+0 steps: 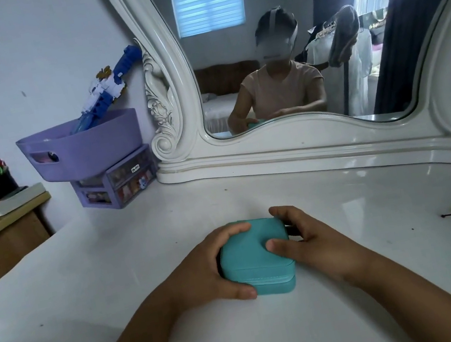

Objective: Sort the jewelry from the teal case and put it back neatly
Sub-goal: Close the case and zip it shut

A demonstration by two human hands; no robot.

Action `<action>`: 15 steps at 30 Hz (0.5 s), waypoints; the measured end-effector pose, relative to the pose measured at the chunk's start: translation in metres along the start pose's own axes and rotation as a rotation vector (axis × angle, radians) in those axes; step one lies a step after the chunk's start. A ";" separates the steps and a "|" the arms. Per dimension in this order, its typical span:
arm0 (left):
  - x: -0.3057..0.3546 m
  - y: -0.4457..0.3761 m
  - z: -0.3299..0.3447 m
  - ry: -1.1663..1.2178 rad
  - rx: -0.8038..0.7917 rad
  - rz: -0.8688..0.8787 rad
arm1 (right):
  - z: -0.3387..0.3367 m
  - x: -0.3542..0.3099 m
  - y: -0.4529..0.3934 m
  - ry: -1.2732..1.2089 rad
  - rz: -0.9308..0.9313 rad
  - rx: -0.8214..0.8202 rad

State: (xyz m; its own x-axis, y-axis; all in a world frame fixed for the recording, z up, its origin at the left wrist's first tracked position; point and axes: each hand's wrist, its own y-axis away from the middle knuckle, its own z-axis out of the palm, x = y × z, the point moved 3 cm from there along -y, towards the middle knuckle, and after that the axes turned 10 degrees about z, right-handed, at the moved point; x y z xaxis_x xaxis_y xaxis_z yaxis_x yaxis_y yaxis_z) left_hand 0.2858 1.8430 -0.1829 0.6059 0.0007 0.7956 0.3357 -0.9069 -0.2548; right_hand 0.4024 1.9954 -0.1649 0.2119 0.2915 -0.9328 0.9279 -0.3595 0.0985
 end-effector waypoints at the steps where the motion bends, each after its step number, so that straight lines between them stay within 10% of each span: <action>1: 0.001 -0.001 0.001 0.018 0.012 0.006 | -0.004 0.000 0.001 -0.017 0.008 -0.002; 15: 0.046 -0.069 0.058 0.165 -0.187 0.165 | -0.112 0.032 0.012 -0.064 0.089 -0.005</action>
State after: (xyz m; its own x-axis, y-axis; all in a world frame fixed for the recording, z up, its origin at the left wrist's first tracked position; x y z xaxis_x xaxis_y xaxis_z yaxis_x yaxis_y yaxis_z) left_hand 0.3324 1.9301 -0.1606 0.5102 -0.2075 0.8346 0.0949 -0.9509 -0.2944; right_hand 0.4544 2.0997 -0.1550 0.2736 0.2014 -0.9405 0.9078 -0.3773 0.1833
